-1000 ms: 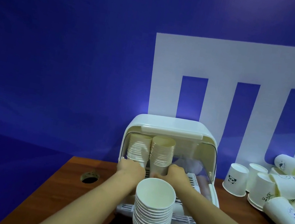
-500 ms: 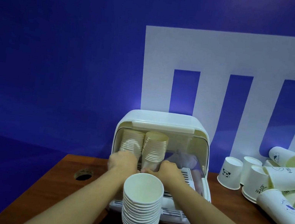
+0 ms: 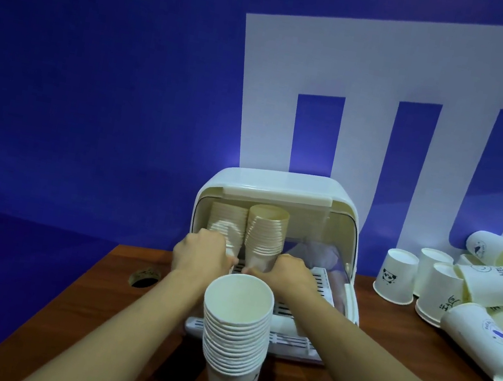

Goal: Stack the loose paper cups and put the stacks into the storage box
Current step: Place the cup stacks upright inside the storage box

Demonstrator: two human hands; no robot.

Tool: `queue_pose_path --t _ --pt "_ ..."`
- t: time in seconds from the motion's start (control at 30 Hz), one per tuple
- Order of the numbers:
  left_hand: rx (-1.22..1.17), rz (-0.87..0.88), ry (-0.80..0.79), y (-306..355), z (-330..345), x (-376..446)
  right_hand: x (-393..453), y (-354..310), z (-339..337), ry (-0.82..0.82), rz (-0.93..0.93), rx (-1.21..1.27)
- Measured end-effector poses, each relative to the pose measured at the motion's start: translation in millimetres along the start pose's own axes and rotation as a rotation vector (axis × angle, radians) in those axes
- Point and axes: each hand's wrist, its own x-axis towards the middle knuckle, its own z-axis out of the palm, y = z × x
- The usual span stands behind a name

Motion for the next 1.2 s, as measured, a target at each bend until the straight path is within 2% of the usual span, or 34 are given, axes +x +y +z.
queue_pose_path --t 0.1,0.13,0.2,0.27,0.3,0.37,0.43,0.5,0.6,0.73,0.83,0.97,1.1,1.2 --pt "0.057 0.057 0.131 0.9 -11.9 -5.2 -16.0 1.3 -16.9 -0.088 0.027 -0.03" --pt "0.09 0.1 0.171 0.6 -15.2 -6.4 -24.2 2.0 -26.1 -0.061 0.01 -0.087" --pt "0.151 0.209 0.184 -0.9 -19.0 -7.9 -47.3 4.1 -48.7 0.109 -0.063 -0.215" --pt "0.204 0.271 0.122 -3.1 -20.3 -5.0 -78.8 4.1 -67.7 0.201 -0.163 -0.096" --pt "0.221 0.271 0.085 -4.1 -21.2 -2.5 -97.2 4.2 -74.0 0.148 -0.212 0.061" --pt "0.223 0.251 0.05 -5.3 -24.2 2.6 -136.6 0.8 -78.2 -0.111 -0.262 0.359" --pt "0.197 0.237 0.074 -4.2 -27.5 3.3 -165.3 -4.8 -69.5 -0.233 -0.337 0.335" --pt "0.171 0.232 0.126 -4.5 -27.0 1.5 -174.1 -8.8 -50.3 -0.139 -0.423 0.135" --pt "0.128 0.242 0.183 -9.1 -22.4 -3.4 -172.3 -20.1 -35.1 0.072 -0.373 0.035" --pt "0.079 0.241 0.191 -19.4 -20.6 -4.9 -168.7 -12.3 -44.6 0.165 -0.371 0.336" --pt "0.057 0.233 0.2 -23.0 -19.8 -4.2 -162.8 0.4 -68.6 0.334 -0.317 0.486" --pt "-0.009 0.216 0.186 -20.1 -16.3 -4.7 -142.9 9.4 -84.0 0.419 -0.25 0.543" --pt "-0.096 0.193 0.18 -19.8 -12.5 -4.5 -126.6 9.9 -80.3 0.543 -0.203 0.396" --pt "-0.125 0.184 0.159 -16.8 -8.9 -6.8 -112.6 8.5 -65.8 0.45 -0.188 0.216"
